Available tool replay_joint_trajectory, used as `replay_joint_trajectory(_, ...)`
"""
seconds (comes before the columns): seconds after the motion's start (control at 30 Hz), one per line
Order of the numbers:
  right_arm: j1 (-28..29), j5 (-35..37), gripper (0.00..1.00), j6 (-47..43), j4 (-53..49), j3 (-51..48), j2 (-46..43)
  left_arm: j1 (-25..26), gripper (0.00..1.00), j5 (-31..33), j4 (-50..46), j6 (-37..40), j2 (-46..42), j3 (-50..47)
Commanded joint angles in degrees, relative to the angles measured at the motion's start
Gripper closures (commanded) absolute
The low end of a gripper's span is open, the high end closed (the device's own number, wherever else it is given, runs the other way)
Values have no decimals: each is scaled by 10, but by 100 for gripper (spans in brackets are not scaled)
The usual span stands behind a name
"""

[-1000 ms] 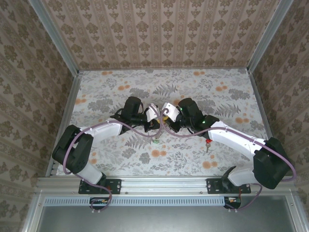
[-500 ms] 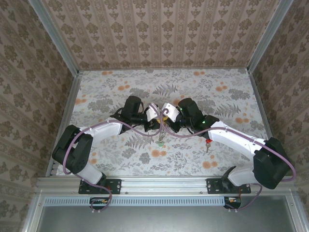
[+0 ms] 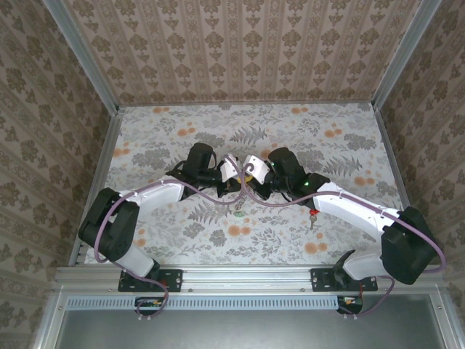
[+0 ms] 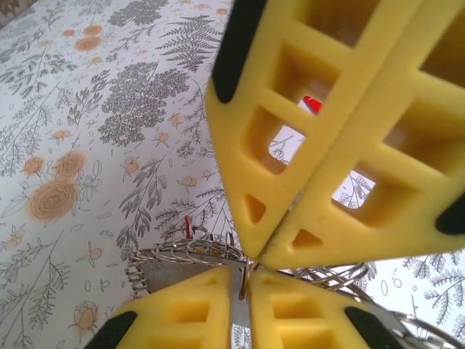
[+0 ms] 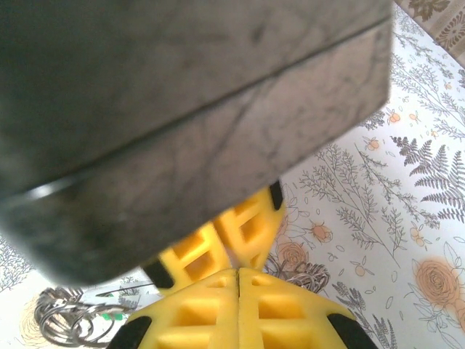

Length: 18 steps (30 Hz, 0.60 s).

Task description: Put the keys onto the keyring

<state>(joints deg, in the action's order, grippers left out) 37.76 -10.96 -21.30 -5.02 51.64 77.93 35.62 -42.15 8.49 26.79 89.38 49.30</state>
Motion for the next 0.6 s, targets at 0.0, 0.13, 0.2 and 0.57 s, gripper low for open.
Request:
replay_joint_trajectory(0.0, 5, -10, 100, -8, 4, 7, -20, 3, 99, -3, -10, 9, 0, 15)
replay_joint_trajectory(0.13, 4, 9, 100, 0, 4, 0, -23, 3, 100, 3, 4, 0, 0, 10)
replay_joint_trajectory(0.2, 1, 31, 100, 11, 10, -7, -24, 4, 100, 7, 17, -6, 1, 3)
replay_joint_trajectory(0.57, -12, 59, 100, 53, 17, -6, -5, 12, 100, 16, 102, -41, 6, -50)
